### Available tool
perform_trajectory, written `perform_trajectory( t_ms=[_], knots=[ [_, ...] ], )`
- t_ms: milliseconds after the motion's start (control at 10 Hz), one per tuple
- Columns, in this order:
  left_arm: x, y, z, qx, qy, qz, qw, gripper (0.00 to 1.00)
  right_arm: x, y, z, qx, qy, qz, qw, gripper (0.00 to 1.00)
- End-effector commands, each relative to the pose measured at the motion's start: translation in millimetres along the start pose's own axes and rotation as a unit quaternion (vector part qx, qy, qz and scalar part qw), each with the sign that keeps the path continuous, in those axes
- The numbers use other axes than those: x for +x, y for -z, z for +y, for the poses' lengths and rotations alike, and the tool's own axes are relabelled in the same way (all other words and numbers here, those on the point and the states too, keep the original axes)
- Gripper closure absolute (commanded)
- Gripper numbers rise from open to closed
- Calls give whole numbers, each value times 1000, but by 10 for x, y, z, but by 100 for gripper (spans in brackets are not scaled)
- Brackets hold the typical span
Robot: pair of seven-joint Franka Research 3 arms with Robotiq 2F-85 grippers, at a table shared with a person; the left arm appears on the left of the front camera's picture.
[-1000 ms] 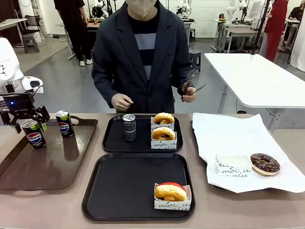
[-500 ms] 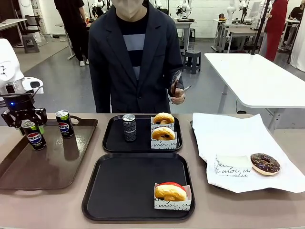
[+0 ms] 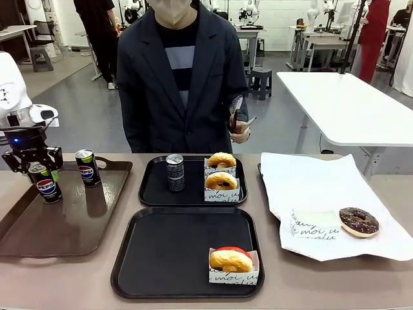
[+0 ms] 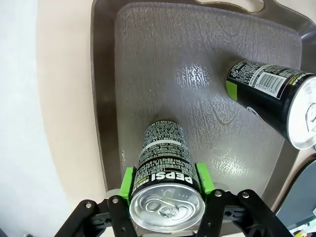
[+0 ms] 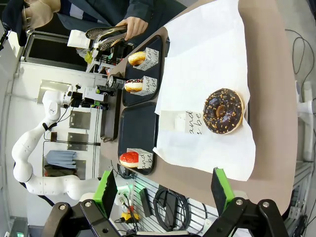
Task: Set up donuts and drinks on trays.
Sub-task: Pick up one Pepsi coke from the Handle tray and place it on the Flat Tray without a Pepsi coke.
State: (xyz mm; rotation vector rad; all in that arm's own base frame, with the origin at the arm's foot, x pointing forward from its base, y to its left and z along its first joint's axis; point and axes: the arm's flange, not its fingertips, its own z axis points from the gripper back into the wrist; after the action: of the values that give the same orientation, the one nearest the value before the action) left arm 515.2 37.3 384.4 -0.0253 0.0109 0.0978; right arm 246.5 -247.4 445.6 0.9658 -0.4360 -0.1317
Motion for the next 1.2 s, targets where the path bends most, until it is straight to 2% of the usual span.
perform_trajectory(
  t_ms=[0, 200, 400, 700, 900, 1100],
  knots=[
    [-112, -137, 47, -11, 16, 0, 1000, 100, 23, 8, 3, 16, -8, -12, 1000, 0],
    [-428, -553, 7, 1, 28, 5, 1000, 100, 23, 8, 3, 16, -8, -12, 1000, 0],
    [-916, -1071, -80, 0, 37, 1, 999, 100, 23, 8, 3, 16, -8, -12, 1000, 0],
    [-1495, -1359, -139, -18, 68, -25, 997, 100, 23, 8, 3, 16, -8, -12, 1000, 0],
    [-1528, -1347, -52, -25, 51, -37, 998, 100, 23, 8, 3, 16, -8, -12, 1000, 0],
    [-1522, -1450, -150, -11, 59, -21, 998, 100, 23, 8, 3, 16, -8, -12, 1000, 0]
  ],
)
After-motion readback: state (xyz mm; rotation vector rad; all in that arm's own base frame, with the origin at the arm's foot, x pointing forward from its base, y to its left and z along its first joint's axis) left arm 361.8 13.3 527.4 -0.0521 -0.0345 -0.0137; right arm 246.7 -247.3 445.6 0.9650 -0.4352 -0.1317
